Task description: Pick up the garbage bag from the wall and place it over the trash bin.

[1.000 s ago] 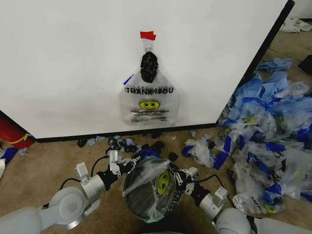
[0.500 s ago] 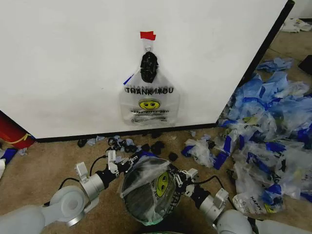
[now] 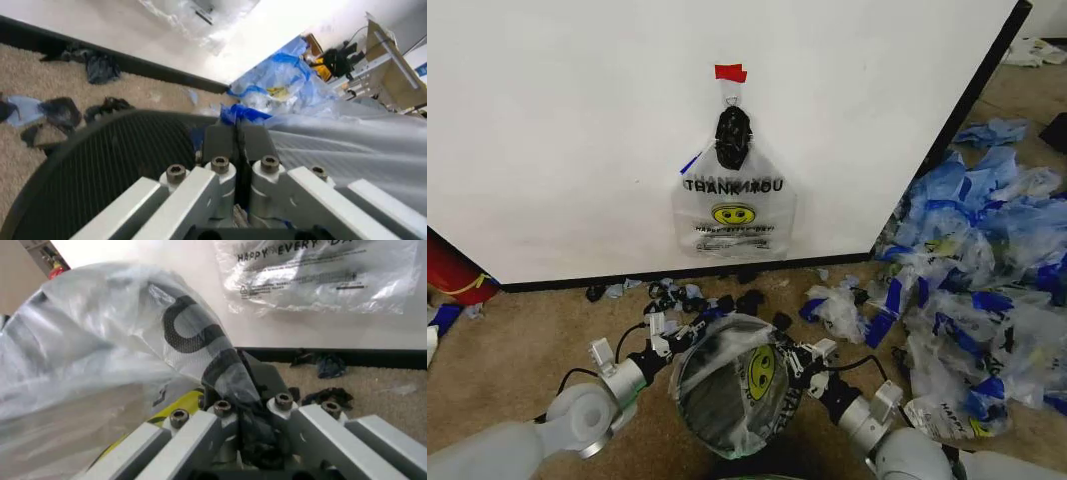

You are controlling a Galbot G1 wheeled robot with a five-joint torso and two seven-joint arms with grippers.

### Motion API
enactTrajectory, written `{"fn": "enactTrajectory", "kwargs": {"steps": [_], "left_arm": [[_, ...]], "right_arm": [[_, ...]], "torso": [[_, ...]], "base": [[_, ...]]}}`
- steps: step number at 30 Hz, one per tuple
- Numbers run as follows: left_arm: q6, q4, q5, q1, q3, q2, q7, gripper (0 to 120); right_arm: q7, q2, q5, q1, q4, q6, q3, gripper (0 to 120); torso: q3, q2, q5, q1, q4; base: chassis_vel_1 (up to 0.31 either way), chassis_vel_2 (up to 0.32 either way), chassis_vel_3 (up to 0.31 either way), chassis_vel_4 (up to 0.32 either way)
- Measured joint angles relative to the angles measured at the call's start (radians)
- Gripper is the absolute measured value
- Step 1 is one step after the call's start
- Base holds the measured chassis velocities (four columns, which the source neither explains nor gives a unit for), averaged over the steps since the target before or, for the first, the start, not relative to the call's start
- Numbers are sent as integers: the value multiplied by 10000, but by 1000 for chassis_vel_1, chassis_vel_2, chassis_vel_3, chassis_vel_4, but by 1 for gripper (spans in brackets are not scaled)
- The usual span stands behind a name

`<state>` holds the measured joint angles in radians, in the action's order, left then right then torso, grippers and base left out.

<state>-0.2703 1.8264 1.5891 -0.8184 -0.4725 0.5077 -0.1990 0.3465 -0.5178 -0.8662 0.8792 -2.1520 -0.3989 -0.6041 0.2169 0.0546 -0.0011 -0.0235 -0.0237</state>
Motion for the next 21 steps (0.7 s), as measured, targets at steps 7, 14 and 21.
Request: {"fn": "enactTrajectory", "kwargs": {"steps": [7,14,21], "left_arm": [[-132,-580,-183,127,-97,417,-8,0],[-199,-556,-279,223,-85,371,149,0],[-325,-631,-613,131,298,296,557,18]], "right_arm": [[98,35,-53,28,-100,30,38,0],[98,-23,-53,26,-86,30,53,0],[48,-35,-46,16,87,23,91,0]], "torso": [[0,0,-5,0,0],[0,0,3,0,1],[0,0,-4,0,1]], "base": [[0,0,0,0],[0,0,0,0],[0,0,0,0]]}}
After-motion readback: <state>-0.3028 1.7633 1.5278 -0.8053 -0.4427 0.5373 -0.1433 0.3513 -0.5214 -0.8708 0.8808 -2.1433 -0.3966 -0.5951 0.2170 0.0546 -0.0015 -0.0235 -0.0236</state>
